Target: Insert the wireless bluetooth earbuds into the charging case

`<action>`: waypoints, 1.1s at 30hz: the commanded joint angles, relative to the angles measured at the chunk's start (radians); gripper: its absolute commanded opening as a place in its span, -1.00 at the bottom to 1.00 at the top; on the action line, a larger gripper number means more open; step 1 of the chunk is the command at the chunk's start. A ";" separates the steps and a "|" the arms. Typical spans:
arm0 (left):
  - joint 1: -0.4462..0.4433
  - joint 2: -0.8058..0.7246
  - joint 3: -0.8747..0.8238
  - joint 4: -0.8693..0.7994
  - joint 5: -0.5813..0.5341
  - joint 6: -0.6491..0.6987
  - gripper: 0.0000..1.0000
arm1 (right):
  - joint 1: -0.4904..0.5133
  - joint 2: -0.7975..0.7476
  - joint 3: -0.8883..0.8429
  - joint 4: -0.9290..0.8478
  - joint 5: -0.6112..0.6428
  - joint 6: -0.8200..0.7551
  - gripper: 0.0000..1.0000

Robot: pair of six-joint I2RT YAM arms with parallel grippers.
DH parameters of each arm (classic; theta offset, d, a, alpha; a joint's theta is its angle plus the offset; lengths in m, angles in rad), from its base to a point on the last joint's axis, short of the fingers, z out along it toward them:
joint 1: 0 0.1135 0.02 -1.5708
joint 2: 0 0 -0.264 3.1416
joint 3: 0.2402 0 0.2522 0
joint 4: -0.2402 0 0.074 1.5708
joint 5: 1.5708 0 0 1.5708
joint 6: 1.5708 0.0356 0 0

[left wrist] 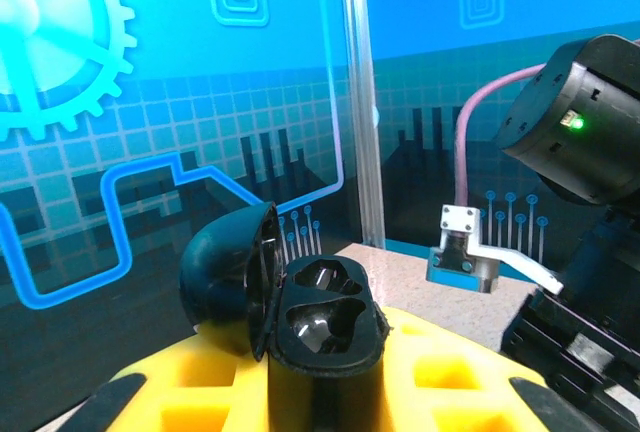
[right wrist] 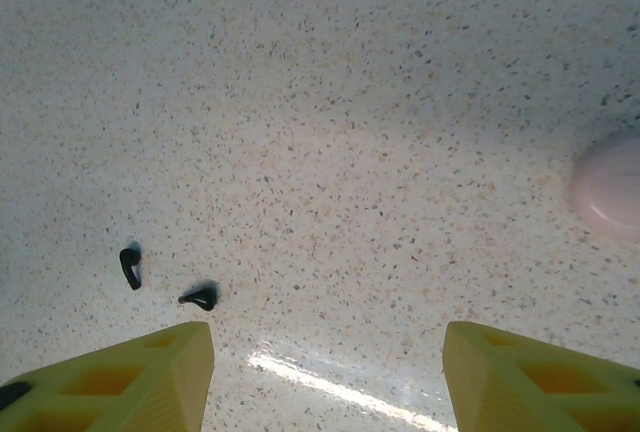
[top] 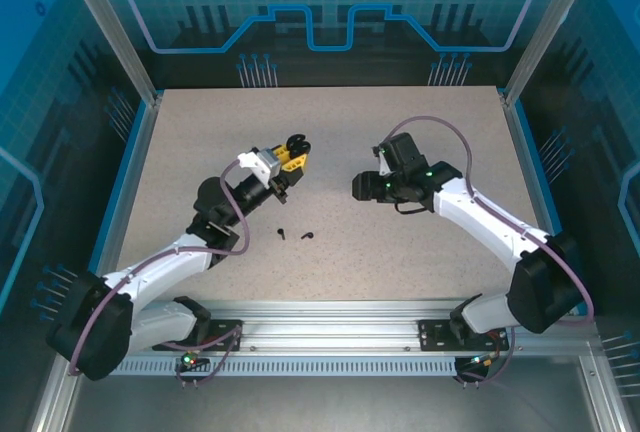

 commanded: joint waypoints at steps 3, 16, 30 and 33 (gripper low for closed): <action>-0.007 0.009 -0.019 0.116 -0.184 0.009 -1.00 | 0.070 0.089 0.062 -0.035 0.049 0.093 0.22; -0.005 0.027 0.039 0.118 -0.375 -0.017 -1.00 | 0.265 0.390 0.270 -0.120 0.086 0.394 0.11; 0.042 -0.044 0.004 0.092 -0.411 -0.077 -1.00 | 0.395 0.548 0.348 -0.081 0.011 0.509 0.09; 0.049 -0.058 -0.003 0.090 -0.417 -0.081 -1.00 | 0.399 0.580 0.367 -0.076 0.001 0.516 0.09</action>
